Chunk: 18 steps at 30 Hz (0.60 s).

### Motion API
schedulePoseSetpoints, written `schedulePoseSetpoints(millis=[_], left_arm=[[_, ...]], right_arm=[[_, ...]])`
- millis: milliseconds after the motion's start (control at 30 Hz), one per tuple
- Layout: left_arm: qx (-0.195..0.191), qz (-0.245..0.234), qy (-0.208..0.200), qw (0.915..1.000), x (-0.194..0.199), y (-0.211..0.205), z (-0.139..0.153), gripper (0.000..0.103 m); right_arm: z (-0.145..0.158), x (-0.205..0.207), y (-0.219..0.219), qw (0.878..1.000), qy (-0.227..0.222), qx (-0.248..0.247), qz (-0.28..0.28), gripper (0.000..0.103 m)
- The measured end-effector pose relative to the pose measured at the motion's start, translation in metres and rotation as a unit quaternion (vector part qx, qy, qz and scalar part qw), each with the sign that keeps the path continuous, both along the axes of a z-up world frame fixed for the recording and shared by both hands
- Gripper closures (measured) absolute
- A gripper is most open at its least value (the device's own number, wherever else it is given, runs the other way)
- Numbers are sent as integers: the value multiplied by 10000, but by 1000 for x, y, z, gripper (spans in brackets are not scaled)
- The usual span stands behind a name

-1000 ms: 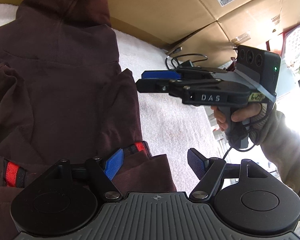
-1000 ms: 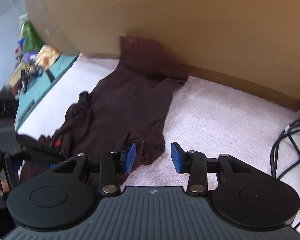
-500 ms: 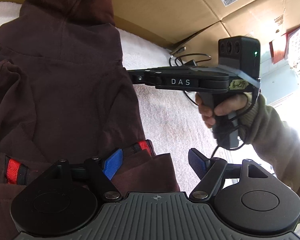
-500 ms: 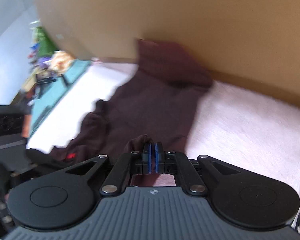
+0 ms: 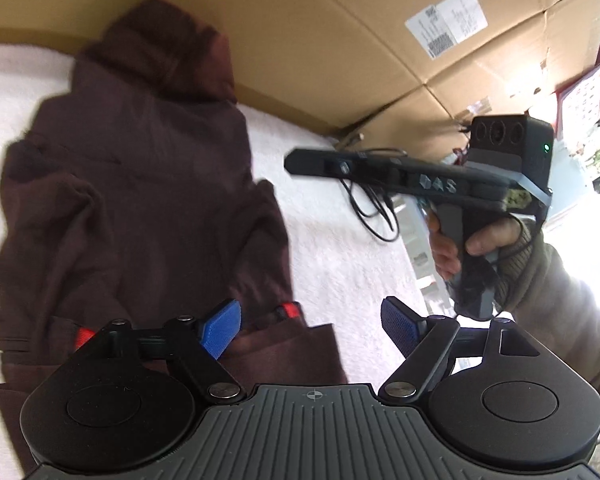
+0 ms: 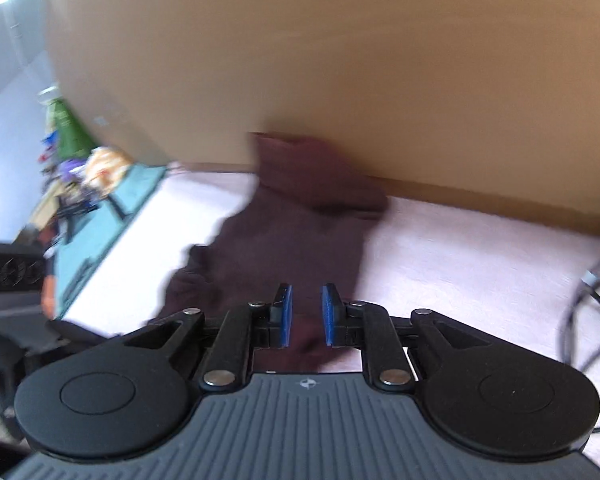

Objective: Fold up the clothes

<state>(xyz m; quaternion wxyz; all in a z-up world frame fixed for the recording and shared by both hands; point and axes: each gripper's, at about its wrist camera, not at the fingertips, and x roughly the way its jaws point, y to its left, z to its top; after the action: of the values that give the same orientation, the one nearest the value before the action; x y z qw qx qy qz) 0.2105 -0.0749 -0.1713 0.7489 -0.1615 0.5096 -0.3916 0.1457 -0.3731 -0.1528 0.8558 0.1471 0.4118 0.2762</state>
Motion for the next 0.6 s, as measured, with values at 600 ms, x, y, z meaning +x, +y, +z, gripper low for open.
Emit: schedulePoseSetpoints(millis=[600], left_arm=[[275,394,-101,9988,11,64,-2,14]], right_arm=[[-21,28,116,9979,408,118,497,53]])
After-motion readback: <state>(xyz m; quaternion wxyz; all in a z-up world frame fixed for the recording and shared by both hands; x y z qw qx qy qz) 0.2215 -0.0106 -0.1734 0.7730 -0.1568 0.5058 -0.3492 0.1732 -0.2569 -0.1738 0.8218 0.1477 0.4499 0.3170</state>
